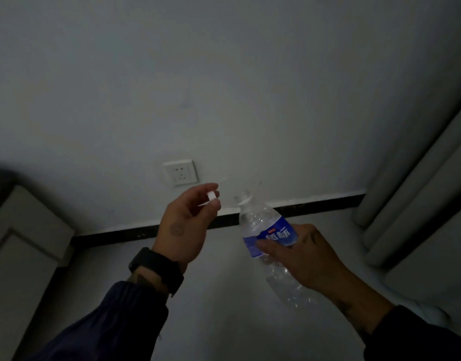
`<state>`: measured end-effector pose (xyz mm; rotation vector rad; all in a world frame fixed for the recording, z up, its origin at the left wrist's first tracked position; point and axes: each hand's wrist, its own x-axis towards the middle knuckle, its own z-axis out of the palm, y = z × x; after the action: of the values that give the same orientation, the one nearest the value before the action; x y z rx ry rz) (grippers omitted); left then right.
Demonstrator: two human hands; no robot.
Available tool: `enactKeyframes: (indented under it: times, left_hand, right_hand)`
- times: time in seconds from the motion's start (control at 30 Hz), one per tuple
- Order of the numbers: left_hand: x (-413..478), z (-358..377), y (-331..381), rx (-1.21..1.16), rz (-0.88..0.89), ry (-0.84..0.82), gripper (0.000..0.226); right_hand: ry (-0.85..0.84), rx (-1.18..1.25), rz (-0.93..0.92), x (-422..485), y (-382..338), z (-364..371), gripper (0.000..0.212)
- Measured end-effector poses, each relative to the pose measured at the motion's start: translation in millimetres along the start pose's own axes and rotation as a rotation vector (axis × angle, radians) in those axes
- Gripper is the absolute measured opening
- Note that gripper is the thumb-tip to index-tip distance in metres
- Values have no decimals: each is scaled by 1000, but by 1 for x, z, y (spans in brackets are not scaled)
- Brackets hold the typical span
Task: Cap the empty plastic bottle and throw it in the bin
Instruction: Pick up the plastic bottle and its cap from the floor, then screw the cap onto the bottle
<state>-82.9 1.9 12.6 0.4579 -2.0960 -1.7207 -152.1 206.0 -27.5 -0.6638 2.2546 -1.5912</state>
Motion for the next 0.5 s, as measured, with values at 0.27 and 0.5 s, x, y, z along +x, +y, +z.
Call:
enactKeyframes:
  times: [0.27, 0.5]
  left_hand:
    - [-22, -18, 26, -21, 7, 14, 26]
    - [-24, -20, 31, 95, 47, -65, 27]
  right_hand:
    - [18, -90, -83, -16, -6, -7, 33]
    - [-17, -197, -175, -20, -17, -15, 30]
